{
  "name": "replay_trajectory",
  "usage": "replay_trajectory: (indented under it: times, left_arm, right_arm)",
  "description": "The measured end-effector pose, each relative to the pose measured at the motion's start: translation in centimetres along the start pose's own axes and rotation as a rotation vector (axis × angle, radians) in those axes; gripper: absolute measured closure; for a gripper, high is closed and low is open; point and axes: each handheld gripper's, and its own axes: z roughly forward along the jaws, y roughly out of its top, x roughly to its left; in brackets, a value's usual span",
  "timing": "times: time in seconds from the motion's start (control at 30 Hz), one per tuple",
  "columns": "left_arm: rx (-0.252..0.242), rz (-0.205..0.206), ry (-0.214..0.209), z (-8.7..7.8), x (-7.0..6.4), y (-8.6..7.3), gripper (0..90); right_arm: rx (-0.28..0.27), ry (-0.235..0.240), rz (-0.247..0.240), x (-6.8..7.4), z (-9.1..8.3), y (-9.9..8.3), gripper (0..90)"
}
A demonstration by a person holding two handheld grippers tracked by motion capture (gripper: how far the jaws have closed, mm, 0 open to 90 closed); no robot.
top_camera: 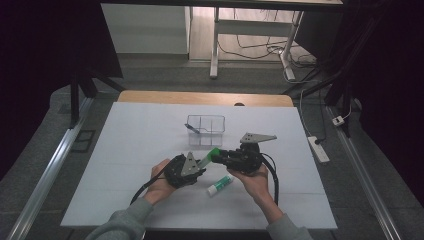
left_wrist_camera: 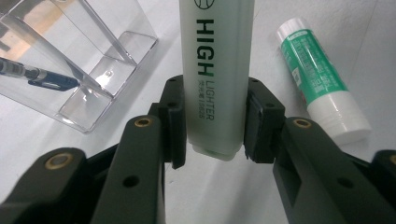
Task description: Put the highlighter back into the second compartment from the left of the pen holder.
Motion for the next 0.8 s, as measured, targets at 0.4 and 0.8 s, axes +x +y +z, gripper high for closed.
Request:
replay_trajectory:
  times: [0.4,0.8]
  left_arm:
    - [-0.034,-0.064,-0.041,-0.1,0.5,-0.1,62.0]
    - [-0.027,-0.07,-0.055,0.1,0.5,-0.1,62.6]
  right_arm:
    - [0.001,-0.049,-0.06,0.2,-0.2,-0.1,89.5]
    - [0.089,-0.073,-0.078,-0.4,1.0,-0.8,77.1]
